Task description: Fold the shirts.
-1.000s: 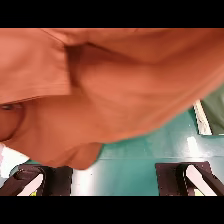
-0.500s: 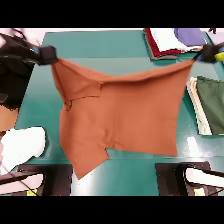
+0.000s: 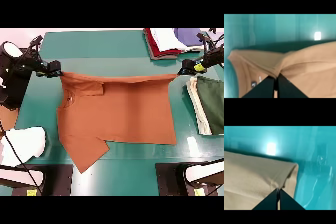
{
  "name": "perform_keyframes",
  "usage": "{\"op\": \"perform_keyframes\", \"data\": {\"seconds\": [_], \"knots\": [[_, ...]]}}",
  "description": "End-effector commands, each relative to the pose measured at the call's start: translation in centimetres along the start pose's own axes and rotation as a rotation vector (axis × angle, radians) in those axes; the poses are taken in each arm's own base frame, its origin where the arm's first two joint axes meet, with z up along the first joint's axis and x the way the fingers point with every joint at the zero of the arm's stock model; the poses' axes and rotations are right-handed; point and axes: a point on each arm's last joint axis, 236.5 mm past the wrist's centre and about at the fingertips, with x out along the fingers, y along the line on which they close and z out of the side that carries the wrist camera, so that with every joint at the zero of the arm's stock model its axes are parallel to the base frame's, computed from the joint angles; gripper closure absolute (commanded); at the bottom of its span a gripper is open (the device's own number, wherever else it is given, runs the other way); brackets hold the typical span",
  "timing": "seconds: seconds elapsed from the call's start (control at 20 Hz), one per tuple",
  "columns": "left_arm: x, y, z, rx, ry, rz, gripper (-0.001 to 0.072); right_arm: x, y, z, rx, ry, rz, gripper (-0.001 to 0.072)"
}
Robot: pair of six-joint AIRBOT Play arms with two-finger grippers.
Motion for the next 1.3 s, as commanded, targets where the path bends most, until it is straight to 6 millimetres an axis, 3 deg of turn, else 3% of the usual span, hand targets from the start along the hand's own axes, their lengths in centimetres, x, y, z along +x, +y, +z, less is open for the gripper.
{"op": "perform_keyframes", "data": {"seconds": [0.0,0.15,0.35,0.5,0.55,0.6,0.65,0.8,0.9,1.05,1.1,1.25], "knots": [[-0.2,2.3,-3.2,0.014,0.131,0.008,0.0685,1.1,-0.1,-2.3,0.006,0.1,0.025,0.0695],[1.0,2.8,-5.7,0.018,0.204,0.0,0.0685,3.4,0.7,-5.3,0.018,0.173,0.039,0.0695],[3.1,4.1,-9.4,-0.03,0.281,0.007,0.0685,5.7,1.5,-7.3,0.024,0.16,0.031,0.0695],[3.5,4.6,-10.7,-0.056,0.317,0.022,0.0682,6.5,1.7,-8.7,0.034,0.157,0.028,0.0693],[3.4,4.9,-10.7,-0.067,0.316,0.036,0.0523,6.4,1.8,-8.7,0.036,0.147,0.027,0.0689],[3.1,5.1,-10.8,-0.085,0.322,0.051,0.0229,6.0,1.9,-8.6,0.032,0.139,0.026,0.0586],[2.6,5.0,-11.3,-0.105,0.354,0.057,0.0213,5.3,1.8,-8.3,0.033,0.121,0.022,0.0429],[-0.5,3.3,-12.6,-0.072,0.4,0.045,0.0214,1.7,2.3,-8.1,0.02,0.074,0.017,0.0408],[-3.0,3.6,-13.9,-0.05,0.356,0.104,0.0213,-1.5,3.3,-8.7,0.0,0.052,0.02,0.0405],[-5.4,4.3,-20.8,-0.087,0.384,0.174,0.0213,-5.3,5.1,-8.8,-0.047,-0.023,0.014,0.0371],[-5.7,4.2,-23.6,-0.108,0.407,0.177,0.0213,-6.2,5.9,-8.7,-0.068,-0.051,0.013,0.0309],[-5.8,4.4,-31.7,-0.195,0.472,0.189,0.0213,-7.8,7.6,-8.4,-0.113,-0.11,0.015,0.0296]]}}
